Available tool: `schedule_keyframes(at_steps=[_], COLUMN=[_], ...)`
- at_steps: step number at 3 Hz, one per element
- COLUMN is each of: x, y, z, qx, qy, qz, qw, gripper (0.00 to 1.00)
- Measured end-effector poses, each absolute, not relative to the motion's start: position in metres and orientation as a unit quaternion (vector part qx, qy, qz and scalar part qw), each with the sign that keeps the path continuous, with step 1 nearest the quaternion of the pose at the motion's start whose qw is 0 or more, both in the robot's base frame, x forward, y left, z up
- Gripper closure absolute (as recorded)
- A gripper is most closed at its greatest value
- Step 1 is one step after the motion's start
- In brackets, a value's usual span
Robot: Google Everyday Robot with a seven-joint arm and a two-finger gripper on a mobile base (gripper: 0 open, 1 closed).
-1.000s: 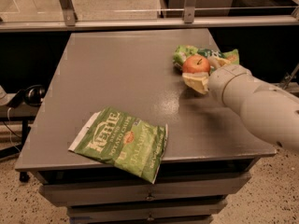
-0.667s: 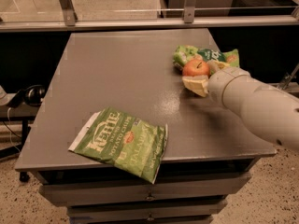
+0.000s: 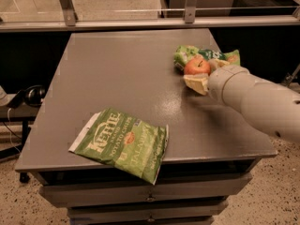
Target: Move apple near green rice chip bag
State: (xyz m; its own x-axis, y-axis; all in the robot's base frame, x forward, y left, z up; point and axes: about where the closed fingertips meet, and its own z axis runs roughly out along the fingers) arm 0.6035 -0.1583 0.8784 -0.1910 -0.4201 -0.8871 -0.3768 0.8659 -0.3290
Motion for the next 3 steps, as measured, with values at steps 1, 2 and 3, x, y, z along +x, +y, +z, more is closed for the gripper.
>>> schedule_keyframes(at_steps=[1,2,3], x=[0.606,0.609,0.611], y=[-0.158,-0.152,-0.146], z=[0.88,0.882,0.885], qx=[-0.26,-0.263,-0.264], qy=[0.772,0.77,0.768], qz=[-0.02,-0.017,-0.013], qw=[0.58,0.581,0.583], gripper=[0.12,0.0,0.0])
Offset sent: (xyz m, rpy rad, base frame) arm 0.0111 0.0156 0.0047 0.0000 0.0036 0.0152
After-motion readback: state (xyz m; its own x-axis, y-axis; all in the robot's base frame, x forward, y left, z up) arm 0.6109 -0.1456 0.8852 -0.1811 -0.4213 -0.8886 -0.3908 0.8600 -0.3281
